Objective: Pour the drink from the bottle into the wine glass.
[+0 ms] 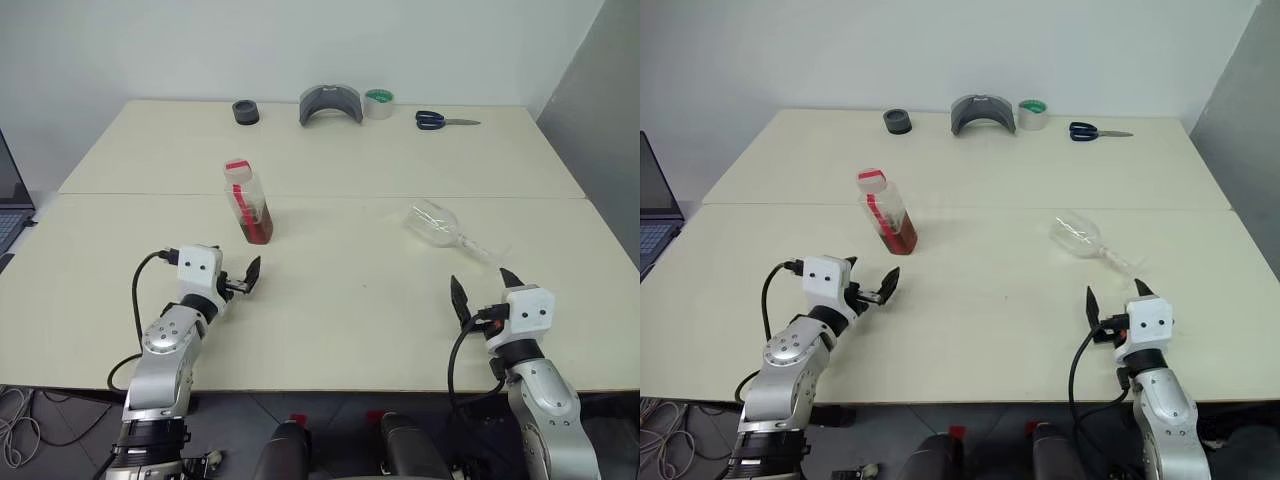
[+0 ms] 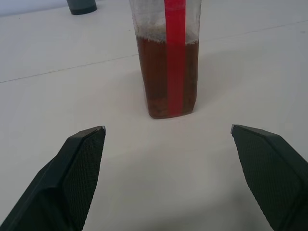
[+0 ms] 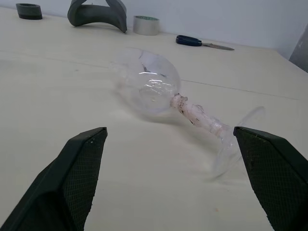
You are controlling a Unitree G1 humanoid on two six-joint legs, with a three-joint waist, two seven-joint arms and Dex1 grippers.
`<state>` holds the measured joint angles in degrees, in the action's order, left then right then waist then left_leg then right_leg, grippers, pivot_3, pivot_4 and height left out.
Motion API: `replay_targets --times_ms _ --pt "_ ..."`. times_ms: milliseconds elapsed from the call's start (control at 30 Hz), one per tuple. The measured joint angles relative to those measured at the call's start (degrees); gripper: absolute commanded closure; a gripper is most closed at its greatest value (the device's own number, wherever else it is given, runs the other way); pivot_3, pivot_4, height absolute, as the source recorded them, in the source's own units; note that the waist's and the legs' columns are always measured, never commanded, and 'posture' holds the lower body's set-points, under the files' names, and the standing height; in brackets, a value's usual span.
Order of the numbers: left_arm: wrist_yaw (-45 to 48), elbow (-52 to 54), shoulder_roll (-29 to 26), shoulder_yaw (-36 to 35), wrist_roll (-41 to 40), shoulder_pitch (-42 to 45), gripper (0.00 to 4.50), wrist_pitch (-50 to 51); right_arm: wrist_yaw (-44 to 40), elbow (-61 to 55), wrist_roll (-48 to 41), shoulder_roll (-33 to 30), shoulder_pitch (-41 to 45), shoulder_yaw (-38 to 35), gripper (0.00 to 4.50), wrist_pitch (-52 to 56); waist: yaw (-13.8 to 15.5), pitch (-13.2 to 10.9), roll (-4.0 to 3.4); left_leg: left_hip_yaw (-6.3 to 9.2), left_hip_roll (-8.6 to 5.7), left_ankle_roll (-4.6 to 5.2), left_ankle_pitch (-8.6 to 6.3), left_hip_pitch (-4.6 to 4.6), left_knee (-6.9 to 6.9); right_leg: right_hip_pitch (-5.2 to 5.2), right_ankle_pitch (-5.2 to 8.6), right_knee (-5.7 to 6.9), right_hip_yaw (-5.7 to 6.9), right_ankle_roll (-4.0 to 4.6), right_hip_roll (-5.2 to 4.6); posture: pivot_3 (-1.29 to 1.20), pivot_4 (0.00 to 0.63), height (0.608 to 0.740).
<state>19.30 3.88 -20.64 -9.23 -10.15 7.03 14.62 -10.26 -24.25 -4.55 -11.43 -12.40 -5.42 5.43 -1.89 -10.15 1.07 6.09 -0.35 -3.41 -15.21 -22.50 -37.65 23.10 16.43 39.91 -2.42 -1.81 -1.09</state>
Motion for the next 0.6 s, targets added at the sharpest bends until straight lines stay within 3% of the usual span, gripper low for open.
replay_targets --times_ms 600 --pt "1.94 -0.01 -0.41 1.14 0.15 -0.36 0.01 -0.57 0.33 0.02 -0.04 0.47 -0.04 -0.01 0.00 0.90 0.00 0.00 0.00 -0.01 0.00 0.00 0.00 0.00 0.00 0.00 0.00 0.00 -0.01 0.00 0.00 0.00 0.150 0.740"
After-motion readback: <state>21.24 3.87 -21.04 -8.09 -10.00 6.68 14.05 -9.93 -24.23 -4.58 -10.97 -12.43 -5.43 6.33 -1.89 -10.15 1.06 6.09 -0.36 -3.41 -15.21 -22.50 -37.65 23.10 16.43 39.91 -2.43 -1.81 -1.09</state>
